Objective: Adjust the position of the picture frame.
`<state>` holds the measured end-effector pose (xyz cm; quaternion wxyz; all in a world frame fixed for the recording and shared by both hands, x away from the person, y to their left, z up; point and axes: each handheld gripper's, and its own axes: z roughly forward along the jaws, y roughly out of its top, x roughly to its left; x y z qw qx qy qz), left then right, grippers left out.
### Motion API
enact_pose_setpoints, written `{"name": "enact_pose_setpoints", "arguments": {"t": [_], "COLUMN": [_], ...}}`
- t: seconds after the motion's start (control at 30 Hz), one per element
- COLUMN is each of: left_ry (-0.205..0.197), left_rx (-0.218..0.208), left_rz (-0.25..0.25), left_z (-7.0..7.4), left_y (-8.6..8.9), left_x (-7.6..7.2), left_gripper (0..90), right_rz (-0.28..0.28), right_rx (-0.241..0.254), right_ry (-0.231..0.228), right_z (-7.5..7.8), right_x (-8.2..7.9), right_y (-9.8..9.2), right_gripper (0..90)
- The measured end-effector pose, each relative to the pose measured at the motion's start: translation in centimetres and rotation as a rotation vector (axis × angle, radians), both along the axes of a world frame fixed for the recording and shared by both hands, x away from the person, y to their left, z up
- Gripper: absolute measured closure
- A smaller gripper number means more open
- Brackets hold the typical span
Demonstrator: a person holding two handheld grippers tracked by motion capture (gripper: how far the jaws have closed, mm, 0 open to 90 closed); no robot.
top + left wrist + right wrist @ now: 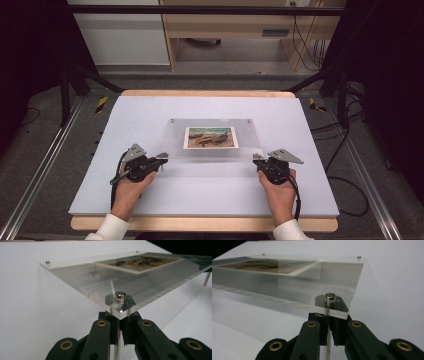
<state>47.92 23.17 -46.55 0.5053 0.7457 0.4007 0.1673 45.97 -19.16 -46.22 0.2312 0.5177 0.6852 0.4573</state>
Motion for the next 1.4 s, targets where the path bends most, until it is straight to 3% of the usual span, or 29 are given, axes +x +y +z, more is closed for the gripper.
{"name": "enact_pose_setpoints", "arguments": {"t": [0.3, 0.57, 0.87, 1.07, 1.13, 1.17, 1.27, 1.4], "left_ry": [0.028, 0.020, 0.015, 0.012, 0.004, 0.004, 0.017, 0.020], "left_rx": [0.071, 0.070, 0.070, 0.087, 0.115, 0.115, 0.140, 0.129], "left_rz": [0.020, 0.026, 0.027, 0.051, 0.025, 0.025, 0.016, 0.014], "left_z": [-1.3, -1.4, -1.4, -1.4, -1.3, -1.3, -1.0, -0.5], "left_y": [-0.3, -0.4, -0.4, -0.1, -0.2, -0.2, -0.4, -0.4], "left_x": [0.1, 0.0, 0.1, 0.2, 0.1, 0.1, -0.4, -1.2], "left_gripper": [84.0, 83.9, 82.8, 69.8, 60.5, 56.1, 41.0, 23.1], "right_rz": [0.029, 0.042, 0.060, 0.071, 0.083, 0.083, 0.086, 0.080], "right_rx": [-0.061, -0.047, -0.032, -0.061, -0.105, -0.105, -0.140, -0.147], "right_ry": [0.054, 0.069, 0.077, 0.100, 0.118, 0.118, 0.095, 0.075], "right_z": [-1.2, -1.3, -1.2, -1.2, -1.3, -1.3, -0.8, -0.3], "right_x": [-0.1, 0.0, 0.0, -0.2, -0.6, -0.6, -1.6, -2.1], "right_y": [0.4, 0.2, -0.4, -0.5, -0.6, -0.6, -0.9, -1.0], "right_gripper": [84.6, 83.7, 76.5, 56.2, 42.4, 42.4, 27.9, 17.7]}}
